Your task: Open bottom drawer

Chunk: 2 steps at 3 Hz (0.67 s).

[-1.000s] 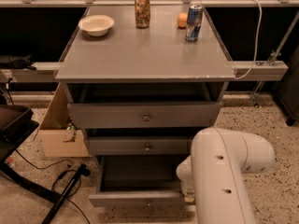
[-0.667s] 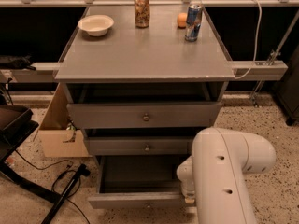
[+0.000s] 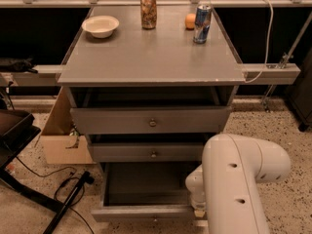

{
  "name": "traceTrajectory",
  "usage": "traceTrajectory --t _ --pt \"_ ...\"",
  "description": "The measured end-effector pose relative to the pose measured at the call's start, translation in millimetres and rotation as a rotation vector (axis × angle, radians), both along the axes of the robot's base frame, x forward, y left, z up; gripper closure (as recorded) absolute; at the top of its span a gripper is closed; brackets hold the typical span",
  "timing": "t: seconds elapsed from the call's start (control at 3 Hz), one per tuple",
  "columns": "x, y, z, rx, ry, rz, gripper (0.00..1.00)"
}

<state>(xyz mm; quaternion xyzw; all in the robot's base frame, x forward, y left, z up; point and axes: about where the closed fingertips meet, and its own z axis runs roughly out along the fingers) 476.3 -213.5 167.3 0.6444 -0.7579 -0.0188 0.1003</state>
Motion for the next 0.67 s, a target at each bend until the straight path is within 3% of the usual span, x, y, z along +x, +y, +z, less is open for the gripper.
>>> traceTrajectory --t 0.67 --pt "-28.1 -7.4 3.3 0.003 0.045 -0.015 1.00"
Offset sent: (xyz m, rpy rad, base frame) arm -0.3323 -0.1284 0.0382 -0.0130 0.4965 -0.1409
